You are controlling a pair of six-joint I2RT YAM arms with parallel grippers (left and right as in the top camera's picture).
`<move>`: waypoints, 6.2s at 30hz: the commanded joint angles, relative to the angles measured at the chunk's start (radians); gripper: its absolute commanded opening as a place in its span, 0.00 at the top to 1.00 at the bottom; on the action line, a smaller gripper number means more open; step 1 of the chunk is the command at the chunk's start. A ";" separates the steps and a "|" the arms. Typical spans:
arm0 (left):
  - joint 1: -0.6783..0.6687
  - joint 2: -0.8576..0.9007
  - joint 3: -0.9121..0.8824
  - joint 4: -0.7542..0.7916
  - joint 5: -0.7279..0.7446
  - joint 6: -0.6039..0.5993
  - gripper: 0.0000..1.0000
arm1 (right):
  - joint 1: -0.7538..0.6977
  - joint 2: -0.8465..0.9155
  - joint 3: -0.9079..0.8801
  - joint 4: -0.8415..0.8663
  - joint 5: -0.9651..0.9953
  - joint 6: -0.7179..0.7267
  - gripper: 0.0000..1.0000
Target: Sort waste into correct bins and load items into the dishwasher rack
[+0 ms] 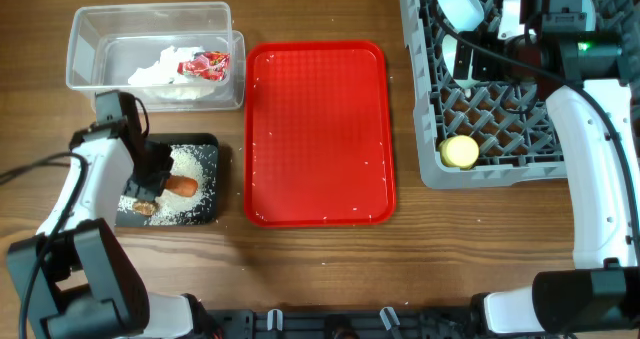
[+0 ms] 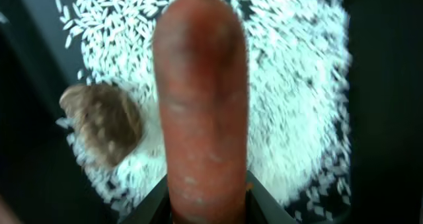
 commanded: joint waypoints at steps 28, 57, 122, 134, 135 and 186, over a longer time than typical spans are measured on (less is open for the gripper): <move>0.031 -0.231 0.178 -0.082 -0.043 0.205 0.12 | -0.002 0.010 -0.004 0.021 -0.021 -0.011 0.00; 0.031 -0.401 0.189 -0.106 -0.041 0.250 0.00 | 0.000 -0.478 0.037 0.109 -0.020 -0.139 0.00; 0.031 -0.401 0.189 -0.106 -0.041 0.249 0.00 | 0.000 -1.609 -1.686 1.079 -0.072 0.071 0.00; 0.031 -0.401 0.189 -0.106 -0.041 0.249 0.00 | 0.000 -1.602 -1.686 1.079 -0.072 0.071 0.00; 0.031 -0.401 0.189 -0.106 -0.041 0.250 0.00 | 0.000 -1.602 -1.686 1.079 -0.072 0.071 0.00; -0.214 -1.596 -0.955 0.733 0.042 0.718 0.00 | 0.000 -1.602 -1.686 1.079 -0.072 0.071 0.00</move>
